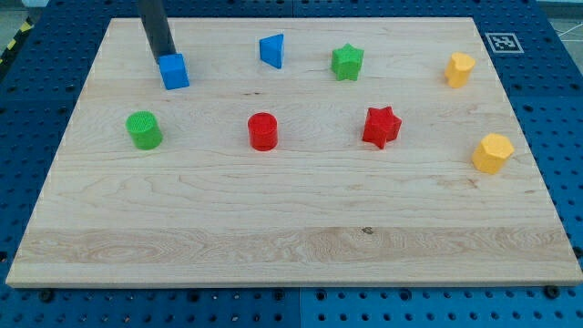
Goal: Push the blue cube a bit up
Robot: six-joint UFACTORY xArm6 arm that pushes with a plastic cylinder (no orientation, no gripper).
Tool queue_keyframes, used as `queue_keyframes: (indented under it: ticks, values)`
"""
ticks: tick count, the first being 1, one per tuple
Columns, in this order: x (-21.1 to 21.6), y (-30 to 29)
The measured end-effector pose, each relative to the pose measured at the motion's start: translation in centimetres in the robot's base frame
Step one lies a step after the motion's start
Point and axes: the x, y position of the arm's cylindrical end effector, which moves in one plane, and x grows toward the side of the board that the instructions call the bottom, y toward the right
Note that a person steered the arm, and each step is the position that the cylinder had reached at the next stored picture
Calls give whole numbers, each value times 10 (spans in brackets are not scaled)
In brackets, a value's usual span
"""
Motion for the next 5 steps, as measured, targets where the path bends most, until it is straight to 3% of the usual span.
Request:
queue_keyframes:
  ticks: [1, 4, 5]
  values:
    - [26, -46]
    - [58, -45]
    - [58, -1]
